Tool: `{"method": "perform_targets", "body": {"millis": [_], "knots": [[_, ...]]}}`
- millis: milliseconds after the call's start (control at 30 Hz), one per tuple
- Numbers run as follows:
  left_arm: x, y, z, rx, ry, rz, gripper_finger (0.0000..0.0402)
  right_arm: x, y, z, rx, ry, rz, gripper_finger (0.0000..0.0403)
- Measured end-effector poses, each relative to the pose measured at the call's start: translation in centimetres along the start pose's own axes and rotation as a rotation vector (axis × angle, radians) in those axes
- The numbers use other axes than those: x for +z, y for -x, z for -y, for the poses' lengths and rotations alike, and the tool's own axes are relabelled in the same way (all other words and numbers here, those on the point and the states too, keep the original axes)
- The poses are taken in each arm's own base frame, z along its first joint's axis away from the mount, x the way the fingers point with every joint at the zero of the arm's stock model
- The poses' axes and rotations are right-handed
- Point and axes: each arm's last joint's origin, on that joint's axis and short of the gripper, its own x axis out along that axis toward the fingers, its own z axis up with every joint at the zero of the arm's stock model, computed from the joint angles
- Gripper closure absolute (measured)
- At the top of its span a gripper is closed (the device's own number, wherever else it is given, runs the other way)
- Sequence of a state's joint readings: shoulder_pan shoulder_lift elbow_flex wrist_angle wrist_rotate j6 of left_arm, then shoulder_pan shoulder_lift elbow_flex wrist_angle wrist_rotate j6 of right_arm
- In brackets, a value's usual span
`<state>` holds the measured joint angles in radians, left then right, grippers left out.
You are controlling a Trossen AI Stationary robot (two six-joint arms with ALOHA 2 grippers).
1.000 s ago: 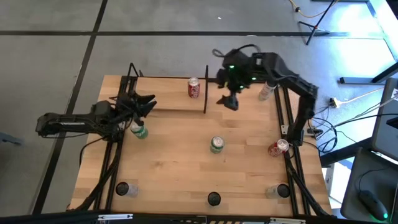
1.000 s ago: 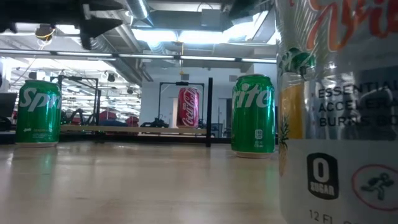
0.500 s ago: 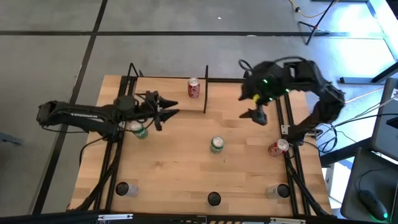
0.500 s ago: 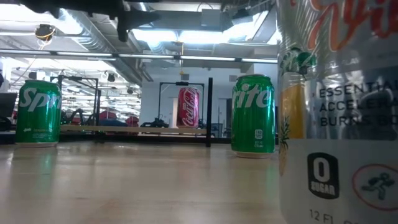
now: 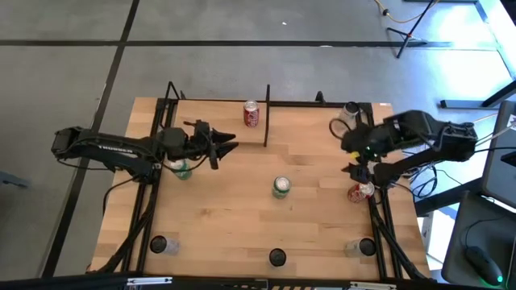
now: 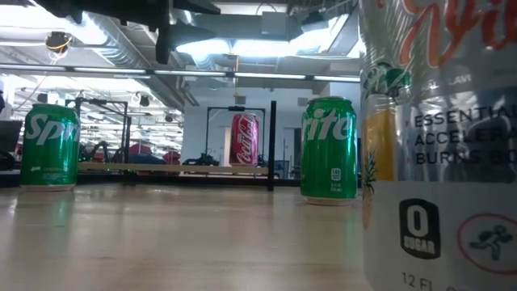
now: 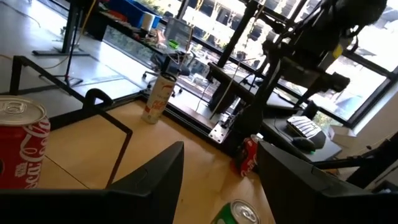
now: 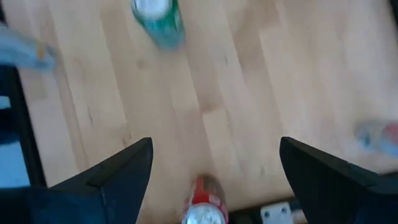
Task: Place canned beverage on shelf
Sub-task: Put the red soda can on the shelf aligned with the other red soda can
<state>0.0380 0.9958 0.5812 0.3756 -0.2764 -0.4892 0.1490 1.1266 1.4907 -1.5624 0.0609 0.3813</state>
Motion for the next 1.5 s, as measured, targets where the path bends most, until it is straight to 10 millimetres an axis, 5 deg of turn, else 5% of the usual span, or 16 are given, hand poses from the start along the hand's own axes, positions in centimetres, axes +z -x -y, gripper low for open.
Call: {"method": "perform_targets", "body": {"millis": [267, 633, 1500], "knots": [[0.0, 0.0, 0.0, 0.001, 0.001, 0.002, 0.0207, -4.1, -4.0, 0.1, 0.027, -0.121, -0.151, 0.0068], [0.0, 0.0, 0.0, 0.0, 0.002, 0.002, 0.0207, -7.4, -9.0, -1.0, 0.001, -0.091, -0.389, 0.0068], [0.0, 0.0, 0.0, 0.002, 0.001, 0.001, 0.0207, -9.0, -13.7, -1.1, -0.085, -0.199, -0.523, 0.0099]]}}
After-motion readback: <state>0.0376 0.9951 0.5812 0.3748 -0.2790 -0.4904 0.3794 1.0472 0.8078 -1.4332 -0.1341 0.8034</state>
